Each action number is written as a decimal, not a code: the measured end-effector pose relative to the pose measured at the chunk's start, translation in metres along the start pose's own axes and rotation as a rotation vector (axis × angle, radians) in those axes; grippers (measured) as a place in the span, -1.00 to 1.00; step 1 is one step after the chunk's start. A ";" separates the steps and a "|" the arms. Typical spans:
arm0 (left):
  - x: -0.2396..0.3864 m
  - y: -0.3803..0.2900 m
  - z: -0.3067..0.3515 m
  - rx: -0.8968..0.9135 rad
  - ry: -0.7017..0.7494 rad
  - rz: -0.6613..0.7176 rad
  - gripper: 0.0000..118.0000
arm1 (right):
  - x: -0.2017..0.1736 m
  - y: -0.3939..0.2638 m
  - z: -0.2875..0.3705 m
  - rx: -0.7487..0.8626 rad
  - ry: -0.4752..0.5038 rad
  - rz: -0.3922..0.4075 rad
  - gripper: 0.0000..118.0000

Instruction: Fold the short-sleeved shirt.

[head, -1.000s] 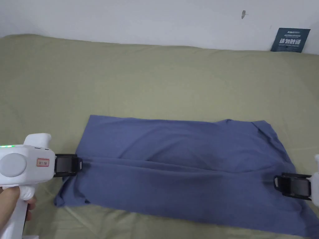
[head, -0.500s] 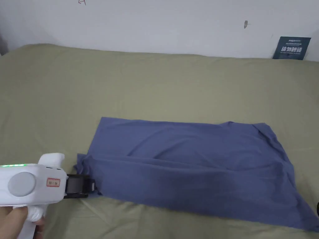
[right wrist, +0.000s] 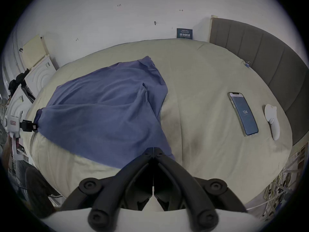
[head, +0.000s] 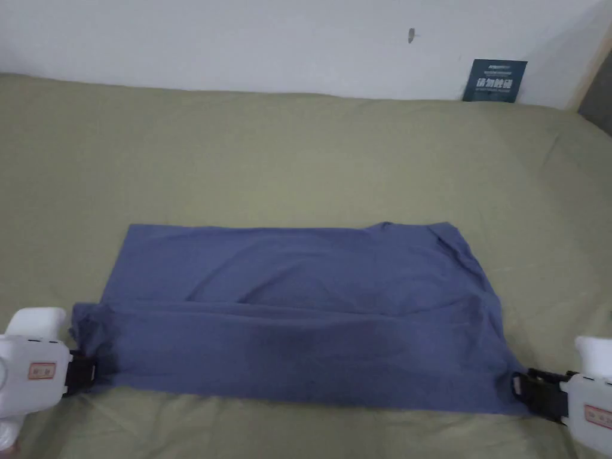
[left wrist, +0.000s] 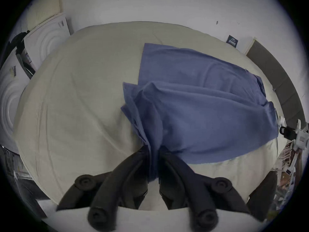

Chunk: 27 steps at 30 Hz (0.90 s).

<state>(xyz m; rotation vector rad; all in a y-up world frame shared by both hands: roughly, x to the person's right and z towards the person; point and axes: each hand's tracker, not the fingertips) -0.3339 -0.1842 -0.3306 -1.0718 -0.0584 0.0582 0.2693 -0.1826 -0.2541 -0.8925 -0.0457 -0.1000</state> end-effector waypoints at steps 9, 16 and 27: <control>0.009 0.003 -0.001 -0.009 0.050 -0.043 -0.81 | 0.005 0.000 -0.034 -0.105 -0.003 0.018 0.25; 0.002 0.002 0.012 0.009 0.040 -0.028 -0.81 | 0.001 -0.002 -0.014 -0.060 0.019 -0.005 -0.90; -0.013 -0.042 0.059 0.026 0.018 -0.023 -0.81 | 0.005 -0.038 0.051 -0.032 0.040 -0.003 -0.90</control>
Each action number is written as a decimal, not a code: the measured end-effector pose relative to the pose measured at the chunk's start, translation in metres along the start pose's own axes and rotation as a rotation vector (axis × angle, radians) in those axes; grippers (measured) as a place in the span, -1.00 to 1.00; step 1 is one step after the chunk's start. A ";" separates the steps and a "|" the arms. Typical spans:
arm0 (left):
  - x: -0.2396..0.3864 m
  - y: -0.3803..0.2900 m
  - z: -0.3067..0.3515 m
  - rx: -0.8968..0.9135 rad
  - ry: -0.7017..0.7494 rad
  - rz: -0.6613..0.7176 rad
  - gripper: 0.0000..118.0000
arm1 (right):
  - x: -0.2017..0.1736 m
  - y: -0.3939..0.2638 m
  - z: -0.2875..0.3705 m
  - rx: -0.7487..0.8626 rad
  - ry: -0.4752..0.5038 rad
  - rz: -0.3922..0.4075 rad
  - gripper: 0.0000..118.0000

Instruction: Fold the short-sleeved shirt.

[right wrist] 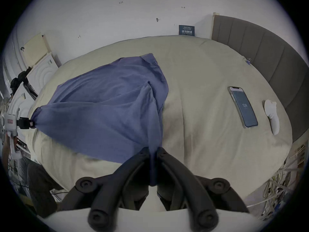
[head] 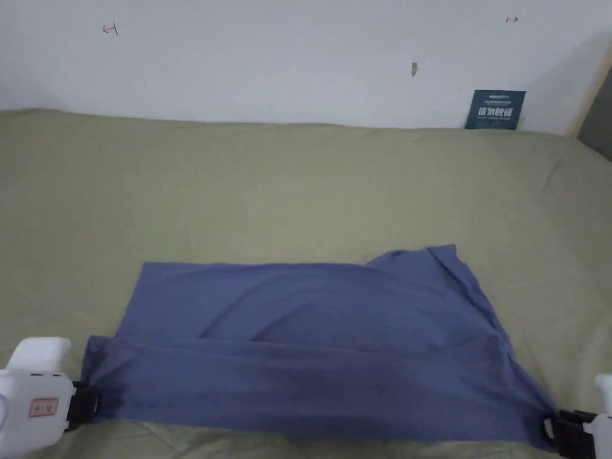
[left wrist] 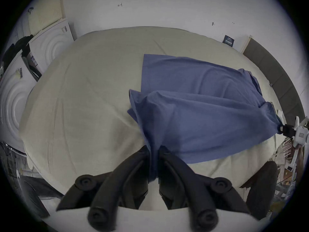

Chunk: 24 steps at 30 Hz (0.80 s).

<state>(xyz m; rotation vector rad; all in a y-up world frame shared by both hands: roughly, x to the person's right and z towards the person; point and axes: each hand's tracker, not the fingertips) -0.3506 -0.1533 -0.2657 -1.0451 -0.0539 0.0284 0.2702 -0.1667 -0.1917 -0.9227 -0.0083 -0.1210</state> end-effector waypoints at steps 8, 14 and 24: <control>-0.014 -0.055 0.033 -0.020 -0.016 0.027 -0.81 | -0.007 -0.051 0.034 -0.021 0.022 -0.012 -0.90; -0.030 -0.056 0.023 0.009 -0.034 0.062 0.45 | -0.010 -0.047 0.032 -0.015 0.013 -0.028 0.39; -0.023 0.032 0.015 0.119 0.008 0.065 -1.00 | -0.015 0.030 0.019 0.145 -0.038 -0.045 -0.90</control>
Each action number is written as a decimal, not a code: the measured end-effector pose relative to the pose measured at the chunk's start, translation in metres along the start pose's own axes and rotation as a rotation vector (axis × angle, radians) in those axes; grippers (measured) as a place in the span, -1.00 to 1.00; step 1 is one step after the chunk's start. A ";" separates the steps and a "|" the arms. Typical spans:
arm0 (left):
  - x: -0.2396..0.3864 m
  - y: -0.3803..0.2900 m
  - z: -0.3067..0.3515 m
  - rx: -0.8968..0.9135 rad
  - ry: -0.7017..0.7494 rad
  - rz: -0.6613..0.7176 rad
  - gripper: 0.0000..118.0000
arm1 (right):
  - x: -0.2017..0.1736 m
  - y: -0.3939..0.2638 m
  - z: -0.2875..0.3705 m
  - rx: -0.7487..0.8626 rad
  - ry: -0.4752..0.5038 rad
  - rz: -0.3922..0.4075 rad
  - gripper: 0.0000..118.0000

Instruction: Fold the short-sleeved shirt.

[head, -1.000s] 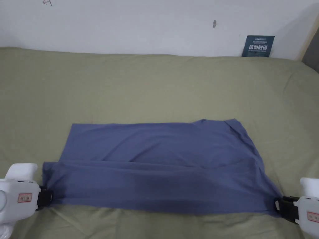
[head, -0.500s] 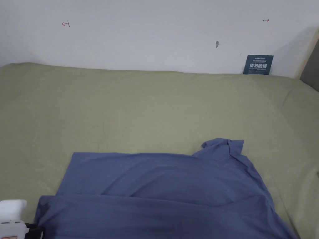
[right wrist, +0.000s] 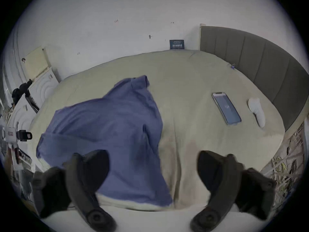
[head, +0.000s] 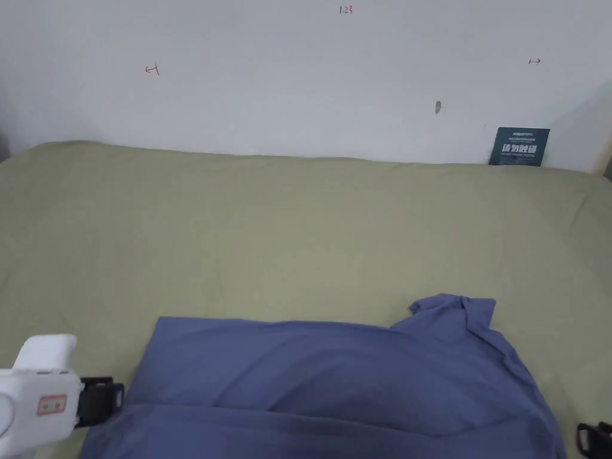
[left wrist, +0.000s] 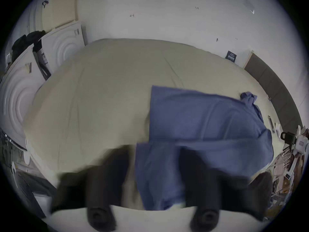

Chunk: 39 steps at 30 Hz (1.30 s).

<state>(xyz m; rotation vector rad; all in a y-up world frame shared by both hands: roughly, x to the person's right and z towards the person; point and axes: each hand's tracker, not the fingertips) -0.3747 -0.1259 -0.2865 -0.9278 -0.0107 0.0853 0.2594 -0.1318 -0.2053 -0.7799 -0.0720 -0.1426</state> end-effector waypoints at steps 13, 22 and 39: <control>0.017 0.109 -0.160 -0.107 0.059 -0.026 0.92 | -0.011 0.052 -0.073 -0.043 -0.043 0.037 -1.00; 0.033 0.105 -0.182 -0.164 0.094 -0.045 0.37 | -0.005 0.063 -0.102 -0.081 -0.044 0.049 -1.00; 0.035 0.111 -0.175 -0.163 0.060 -0.062 -0.94 | -0.016 0.111 -0.223 -0.248 -0.039 0.125 0.44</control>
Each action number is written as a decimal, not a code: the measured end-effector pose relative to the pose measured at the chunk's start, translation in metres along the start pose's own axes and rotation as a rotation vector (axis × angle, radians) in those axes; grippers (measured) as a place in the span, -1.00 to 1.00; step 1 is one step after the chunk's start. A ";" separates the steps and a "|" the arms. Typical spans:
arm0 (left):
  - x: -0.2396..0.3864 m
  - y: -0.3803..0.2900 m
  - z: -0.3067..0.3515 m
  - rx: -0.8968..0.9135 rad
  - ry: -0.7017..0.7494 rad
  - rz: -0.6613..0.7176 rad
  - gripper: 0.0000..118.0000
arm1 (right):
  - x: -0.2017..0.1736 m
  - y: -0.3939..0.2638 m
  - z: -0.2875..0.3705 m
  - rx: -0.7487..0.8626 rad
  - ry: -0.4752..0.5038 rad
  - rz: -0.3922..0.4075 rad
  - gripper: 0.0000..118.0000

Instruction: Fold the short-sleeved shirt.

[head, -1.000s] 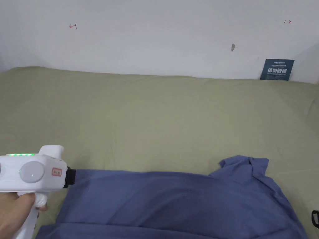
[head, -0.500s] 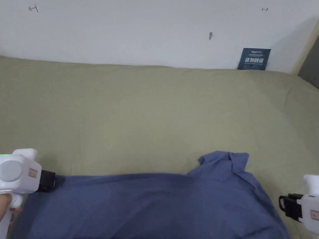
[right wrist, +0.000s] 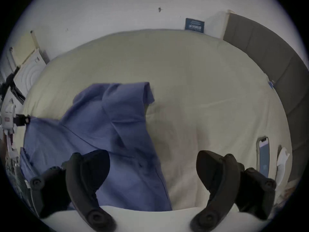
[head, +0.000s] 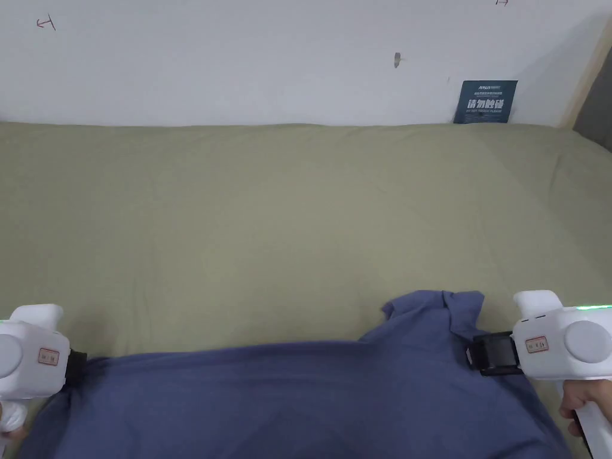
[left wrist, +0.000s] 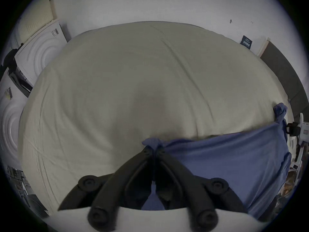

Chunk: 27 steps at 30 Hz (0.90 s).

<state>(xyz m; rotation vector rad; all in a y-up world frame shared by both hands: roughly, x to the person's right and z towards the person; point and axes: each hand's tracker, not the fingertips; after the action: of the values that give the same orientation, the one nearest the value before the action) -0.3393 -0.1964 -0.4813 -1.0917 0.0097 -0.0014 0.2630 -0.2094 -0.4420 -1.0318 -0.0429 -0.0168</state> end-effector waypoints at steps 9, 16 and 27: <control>-0.014 -0.013 0.035 0.049 -0.029 0.003 -0.94 | 0.008 -0.011 0.058 0.054 0.053 -0.057 -0.95; -0.028 -0.052 0.112 0.138 -0.073 -0.008 -0.94 | 0.019 -0.041 0.143 0.139 0.120 -0.065 -0.95; -0.045 -0.162 0.201 0.236 -0.137 -0.032 -0.94 | 0.024 -0.161 0.235 0.229 0.163 -0.083 -0.95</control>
<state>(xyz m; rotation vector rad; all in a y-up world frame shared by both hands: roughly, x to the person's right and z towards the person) -0.3816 -0.0921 -0.2448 -0.8544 -0.1281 0.0424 0.2749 -0.0907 -0.1823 -0.7967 0.0597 -0.1682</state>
